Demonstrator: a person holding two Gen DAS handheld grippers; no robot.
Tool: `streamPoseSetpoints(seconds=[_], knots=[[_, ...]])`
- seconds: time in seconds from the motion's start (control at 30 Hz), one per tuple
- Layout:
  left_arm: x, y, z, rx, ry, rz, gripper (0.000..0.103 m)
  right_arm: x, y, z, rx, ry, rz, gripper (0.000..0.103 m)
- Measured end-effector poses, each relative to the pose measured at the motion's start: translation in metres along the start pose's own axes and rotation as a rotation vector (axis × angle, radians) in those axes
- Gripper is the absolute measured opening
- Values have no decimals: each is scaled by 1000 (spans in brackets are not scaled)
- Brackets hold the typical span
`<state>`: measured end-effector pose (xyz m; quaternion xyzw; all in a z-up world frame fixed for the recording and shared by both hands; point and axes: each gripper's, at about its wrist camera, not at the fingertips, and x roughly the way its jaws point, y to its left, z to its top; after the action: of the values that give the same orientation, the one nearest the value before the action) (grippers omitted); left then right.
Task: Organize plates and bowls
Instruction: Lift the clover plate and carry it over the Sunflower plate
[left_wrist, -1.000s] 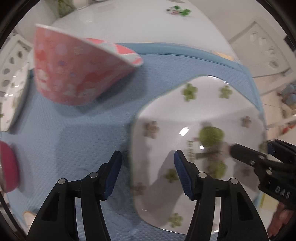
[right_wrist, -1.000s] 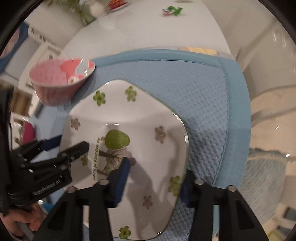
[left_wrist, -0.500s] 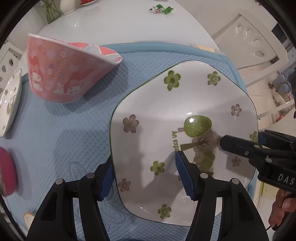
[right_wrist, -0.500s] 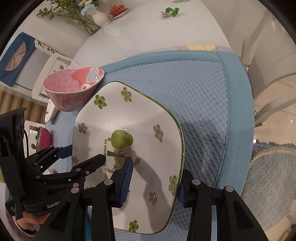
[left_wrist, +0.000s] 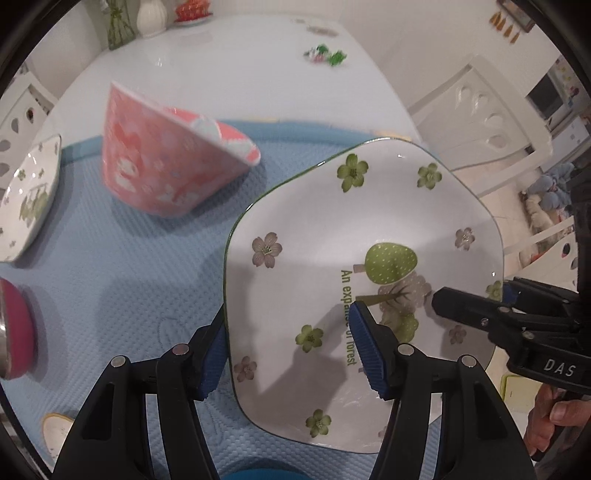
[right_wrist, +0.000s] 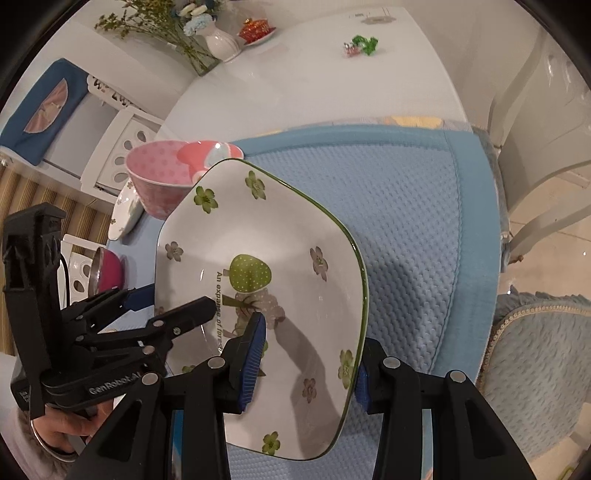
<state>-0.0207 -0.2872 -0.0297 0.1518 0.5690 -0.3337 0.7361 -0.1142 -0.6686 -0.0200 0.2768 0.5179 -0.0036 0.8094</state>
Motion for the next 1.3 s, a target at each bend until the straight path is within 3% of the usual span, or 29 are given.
streamPoseSetpoints(seconds=[0.33, 0.63, 1.0, 1.3], knots=[[-58, 22, -6, 22, -88, -23, 59, -25, 45, -5, -19, -55, -17, 42], [-92, 70, -17, 5, -121, -48, 59, -26, 113, -17, -10, -94, 0, 42], [-123, 151, -55, -23, -137, -27, 58, 5, 212, -44, -31, -92, 14, 42], [-126, 200, -90, -71, -115, -24, 58, 34, 262, -61, -49, -63, 16, 42]])
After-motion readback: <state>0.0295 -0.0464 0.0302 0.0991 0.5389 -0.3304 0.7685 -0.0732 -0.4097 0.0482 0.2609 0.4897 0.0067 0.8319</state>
